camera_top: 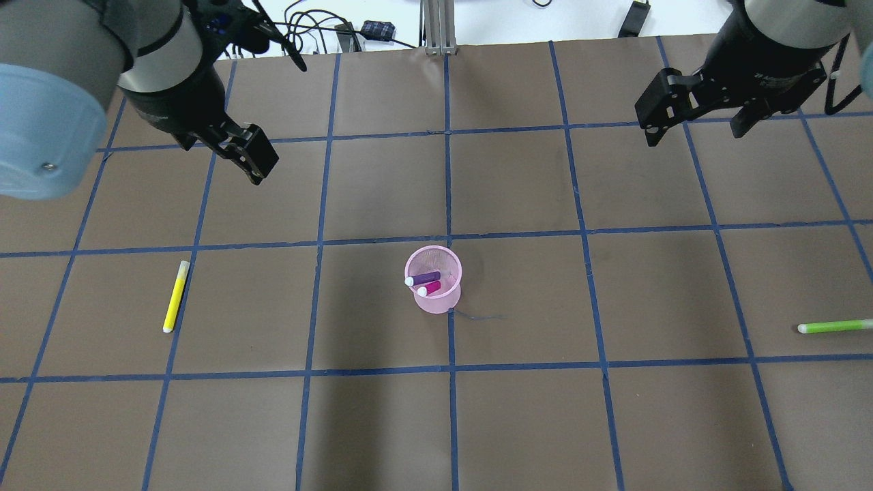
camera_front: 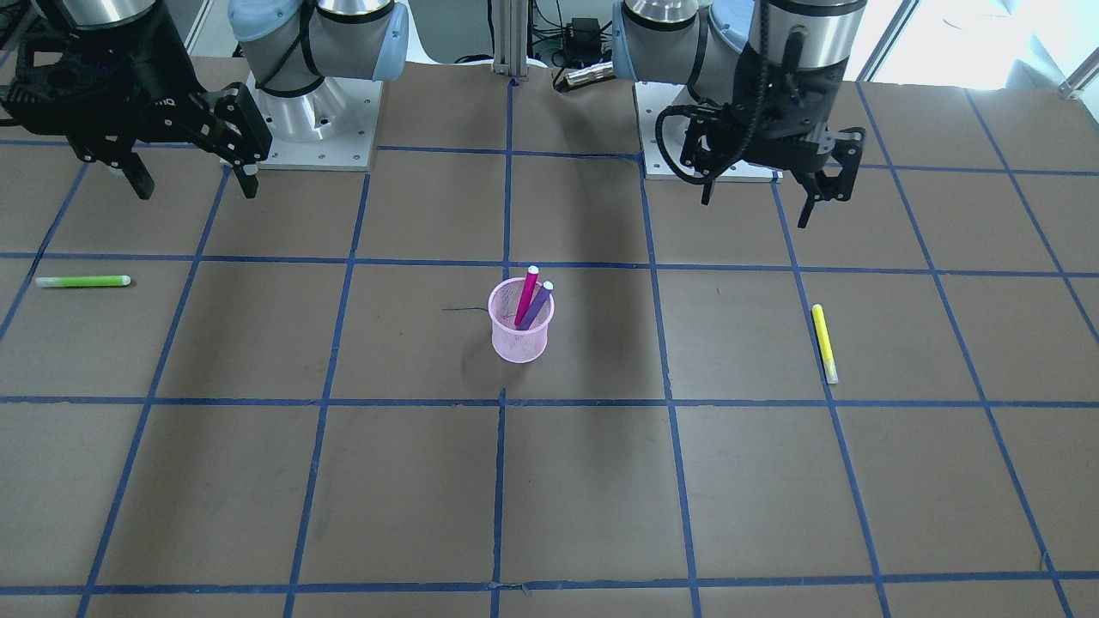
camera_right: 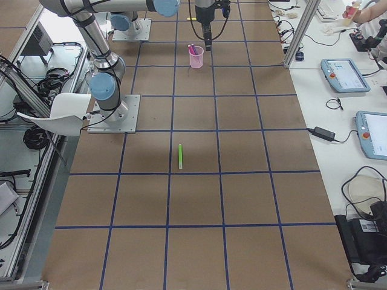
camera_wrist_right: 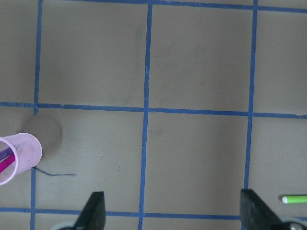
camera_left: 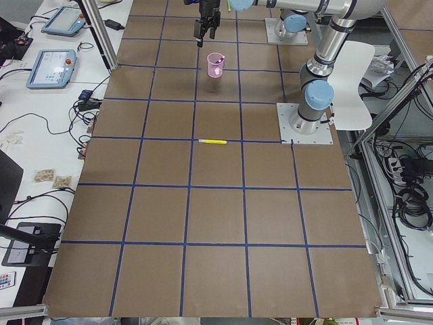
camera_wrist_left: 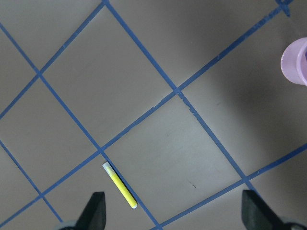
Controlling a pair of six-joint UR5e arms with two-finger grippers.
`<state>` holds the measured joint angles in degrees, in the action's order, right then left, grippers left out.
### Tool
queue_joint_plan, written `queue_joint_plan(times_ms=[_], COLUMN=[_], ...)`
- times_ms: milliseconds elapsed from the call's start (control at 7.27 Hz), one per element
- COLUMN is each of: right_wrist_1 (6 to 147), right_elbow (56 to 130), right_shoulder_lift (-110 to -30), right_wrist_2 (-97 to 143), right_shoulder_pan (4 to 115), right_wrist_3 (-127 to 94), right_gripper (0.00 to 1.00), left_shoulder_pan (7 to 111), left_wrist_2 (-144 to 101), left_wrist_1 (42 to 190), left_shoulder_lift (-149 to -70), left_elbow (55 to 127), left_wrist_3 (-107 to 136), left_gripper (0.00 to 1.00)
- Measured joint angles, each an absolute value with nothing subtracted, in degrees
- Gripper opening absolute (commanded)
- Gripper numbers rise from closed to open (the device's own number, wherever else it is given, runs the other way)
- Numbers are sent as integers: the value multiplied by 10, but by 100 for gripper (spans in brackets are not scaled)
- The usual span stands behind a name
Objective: Insert purple and pink pens into pink cup
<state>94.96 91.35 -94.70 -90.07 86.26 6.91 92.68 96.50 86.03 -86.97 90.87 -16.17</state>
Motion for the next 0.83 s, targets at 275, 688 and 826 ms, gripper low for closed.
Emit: queue_joint_plan(times_ms=[275, 688, 826], right_wrist_1=[967, 964, 960], right_elbow=[878, 850, 850], right_shoulder_lift=[-908, -881, -881], right_wrist_2=[-901, -907, -906], right_shoulder_pan=[874, 905, 905], right_wrist_3=[67, 66, 66], right_gripper=[100, 100, 100], left_shoulder_pan=[901, 877, 875], left_wrist_2=[896, 856, 855], left_wrist_1=[860, 859, 859], left_shoulder_lift=[-860, -858, -858], left_elbow=[916, 918, 918], left_wrist_3=[-30, -13, -14], left_gripper=[100, 100, 100])
